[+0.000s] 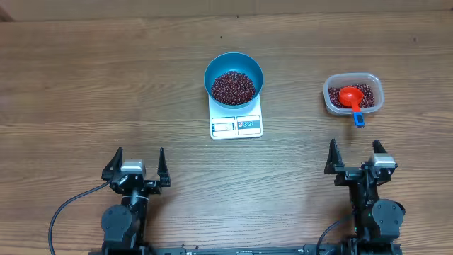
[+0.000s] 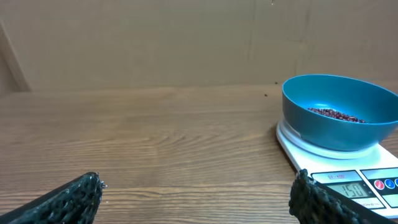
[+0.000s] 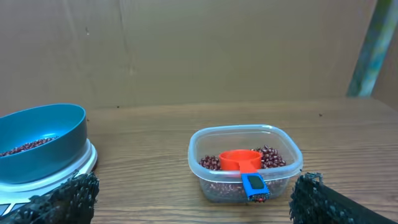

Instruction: Scoop item into bowl and weigh 150g on scale

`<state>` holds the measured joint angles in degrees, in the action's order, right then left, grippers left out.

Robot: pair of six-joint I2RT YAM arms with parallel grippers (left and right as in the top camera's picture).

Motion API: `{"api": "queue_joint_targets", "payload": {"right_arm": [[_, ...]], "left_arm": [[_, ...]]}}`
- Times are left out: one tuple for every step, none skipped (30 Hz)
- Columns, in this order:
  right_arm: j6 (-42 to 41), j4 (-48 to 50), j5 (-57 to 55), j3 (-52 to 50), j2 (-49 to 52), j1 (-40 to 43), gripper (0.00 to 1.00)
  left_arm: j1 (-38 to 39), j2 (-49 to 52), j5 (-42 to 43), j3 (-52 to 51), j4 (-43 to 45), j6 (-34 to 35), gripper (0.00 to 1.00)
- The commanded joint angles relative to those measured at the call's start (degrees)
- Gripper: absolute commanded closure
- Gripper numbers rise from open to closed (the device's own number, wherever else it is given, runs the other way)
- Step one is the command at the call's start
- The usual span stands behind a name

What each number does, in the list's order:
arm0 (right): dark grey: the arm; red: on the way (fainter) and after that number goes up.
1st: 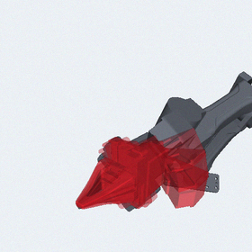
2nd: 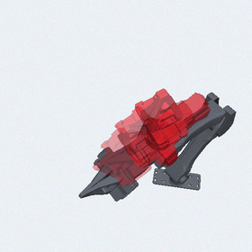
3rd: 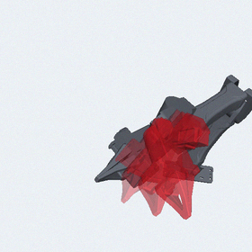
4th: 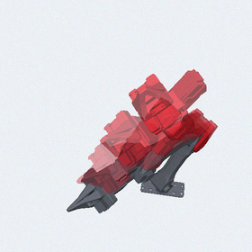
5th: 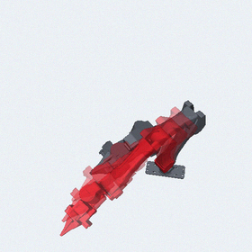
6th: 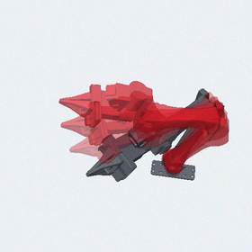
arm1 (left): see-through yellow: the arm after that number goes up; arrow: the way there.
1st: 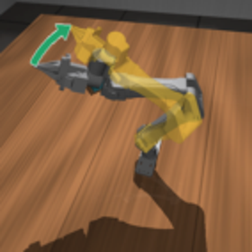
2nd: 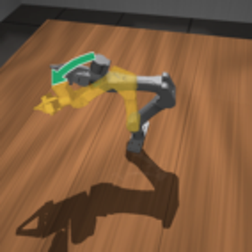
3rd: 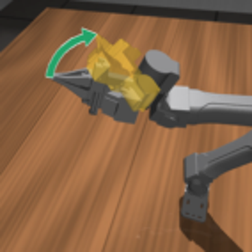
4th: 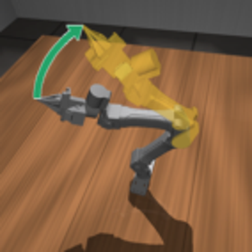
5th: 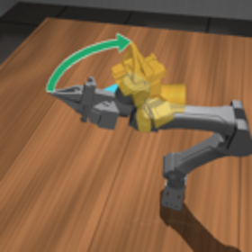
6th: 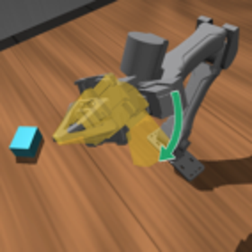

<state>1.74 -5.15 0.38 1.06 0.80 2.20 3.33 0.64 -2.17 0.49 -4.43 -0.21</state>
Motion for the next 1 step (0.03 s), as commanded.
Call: {"api": "queue_joint_targets", "payload": {"right_arm": [[0.3,0.3,-0.7,-0.6,-0.7,-0.3,0.0]], "left_arm": [[-0.4,-0.3,0.3,-0.2,0.1,-0.9,0.0]]}}
